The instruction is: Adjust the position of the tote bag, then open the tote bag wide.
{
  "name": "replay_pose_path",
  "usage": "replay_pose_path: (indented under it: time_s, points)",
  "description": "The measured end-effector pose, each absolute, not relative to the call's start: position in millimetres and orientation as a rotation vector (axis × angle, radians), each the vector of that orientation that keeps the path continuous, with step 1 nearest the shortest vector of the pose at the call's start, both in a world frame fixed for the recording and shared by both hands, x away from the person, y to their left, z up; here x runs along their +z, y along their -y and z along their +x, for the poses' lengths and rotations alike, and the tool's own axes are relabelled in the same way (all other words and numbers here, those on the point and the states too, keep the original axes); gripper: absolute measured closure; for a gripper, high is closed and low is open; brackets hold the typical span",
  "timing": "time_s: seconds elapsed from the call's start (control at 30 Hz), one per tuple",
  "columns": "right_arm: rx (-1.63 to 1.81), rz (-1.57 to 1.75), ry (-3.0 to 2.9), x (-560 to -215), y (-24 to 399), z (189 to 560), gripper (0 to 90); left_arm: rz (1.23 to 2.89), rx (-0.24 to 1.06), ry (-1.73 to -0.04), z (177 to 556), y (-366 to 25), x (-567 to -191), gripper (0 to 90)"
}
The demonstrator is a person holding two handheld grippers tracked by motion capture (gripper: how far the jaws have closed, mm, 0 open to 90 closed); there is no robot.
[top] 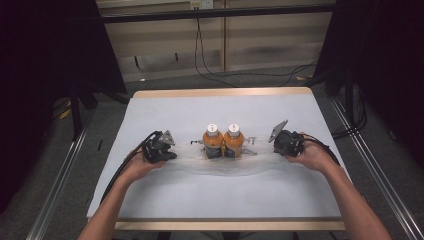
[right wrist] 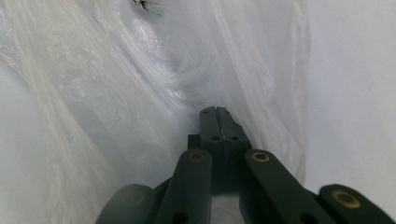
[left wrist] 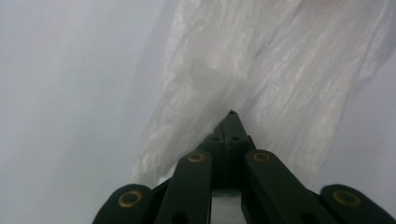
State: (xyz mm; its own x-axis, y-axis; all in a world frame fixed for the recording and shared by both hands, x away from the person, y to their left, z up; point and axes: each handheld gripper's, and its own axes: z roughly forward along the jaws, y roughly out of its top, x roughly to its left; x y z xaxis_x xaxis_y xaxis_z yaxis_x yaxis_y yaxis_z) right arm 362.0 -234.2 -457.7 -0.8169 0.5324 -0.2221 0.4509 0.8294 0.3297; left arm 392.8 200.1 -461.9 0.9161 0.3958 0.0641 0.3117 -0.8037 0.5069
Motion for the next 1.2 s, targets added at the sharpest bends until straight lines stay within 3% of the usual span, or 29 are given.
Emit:
replay_pose_path:
  time_s: [0.87, 1.2]
  points:
    - [0.449, 0.778, -2.705, -458.1, 245.0, 343.9, 90.0, 2.544, 0.222, -0.531, 382.3, -209.0, -463.1, 90.0]
    - [0.609, 0.843, -2.662, -455.9, 245.8, 341.2, 90.0, 2.371, 0.135, -0.636, 381.9, -220.8, -469.8, 90.0]
